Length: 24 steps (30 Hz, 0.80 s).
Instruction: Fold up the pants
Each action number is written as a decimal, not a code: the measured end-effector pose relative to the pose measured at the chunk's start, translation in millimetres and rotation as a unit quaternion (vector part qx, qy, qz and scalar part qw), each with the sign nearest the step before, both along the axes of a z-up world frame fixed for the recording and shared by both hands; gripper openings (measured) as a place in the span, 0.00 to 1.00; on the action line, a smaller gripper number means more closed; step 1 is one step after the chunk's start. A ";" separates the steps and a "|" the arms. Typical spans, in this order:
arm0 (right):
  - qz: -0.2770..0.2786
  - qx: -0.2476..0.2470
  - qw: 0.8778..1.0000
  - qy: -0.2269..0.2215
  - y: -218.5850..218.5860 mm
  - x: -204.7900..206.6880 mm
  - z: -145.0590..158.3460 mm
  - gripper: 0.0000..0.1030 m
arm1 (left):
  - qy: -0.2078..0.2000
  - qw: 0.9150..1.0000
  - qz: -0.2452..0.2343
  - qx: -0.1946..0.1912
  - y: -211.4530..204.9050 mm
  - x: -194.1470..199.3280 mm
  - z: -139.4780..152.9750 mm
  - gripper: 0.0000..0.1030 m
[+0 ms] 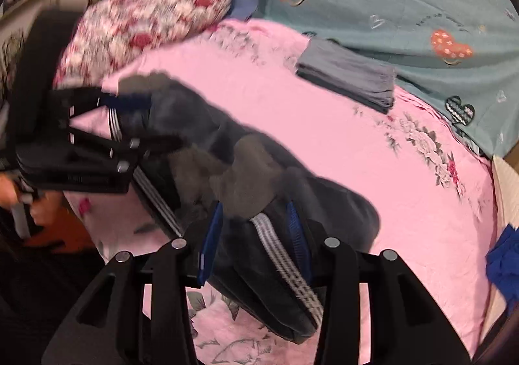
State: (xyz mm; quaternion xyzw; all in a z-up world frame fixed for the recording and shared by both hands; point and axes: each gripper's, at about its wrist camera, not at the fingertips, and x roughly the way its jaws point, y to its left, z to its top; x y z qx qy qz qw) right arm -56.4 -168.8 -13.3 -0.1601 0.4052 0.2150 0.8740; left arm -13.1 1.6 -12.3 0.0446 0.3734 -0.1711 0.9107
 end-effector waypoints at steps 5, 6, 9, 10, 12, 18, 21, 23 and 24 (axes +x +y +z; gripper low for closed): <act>0.017 -0.089 0.996 0.025 23.4 11.6 -39.6 0.40 | 0.073 0.997 0.009 0.036 -7.1 13.6 -45.3 0.75; 0.023 -0.106 0.993 0.035 26.4 12.3 -47.2 0.37 | 0.065 0.997 0.008 0.042 -7.5 10.0 -46.2 0.75; 0.018 -0.073 0.995 0.061 16.2 20.4 -47.5 0.21 | 0.051 0.997 0.005 0.057 -9.9 2.9 -43.0 0.75; 0.010 -0.047 0.996 0.069 8.3 25.0 -41.1 0.13 | 0.053 0.997 0.005 0.054 -7.9 2.6 -43.4 0.75; 0.003 0.023 0.997 0.075 -8.1 33.4 -21.4 0.12 | 0.054 0.997 0.005 0.048 -6.1 2.6 -43.6 0.75; 0.059 0.137 0.987 0.052 -25.3 29.4 33.7 0.12 | 0.052 0.998 0.010 0.035 0.6 3.0 -42.9 0.75; 0.103 0.093 0.988 0.072 2.7 19.7 10.7 0.12 | 0.052 0.998 0.014 0.027 4.0 2.3 -40.8 0.75; 0.108 0.044 0.989 0.092 22.4 19.9 -19.8 0.13 | 0.050 0.998 0.015 0.026 7.7 -0.4 -38.4 0.75; 0.109 0.028 0.988 0.101 27.6 20.7 -34.8 0.14 | 0.048 0.998 0.017 0.029 9.7 -2.6 -37.1 0.75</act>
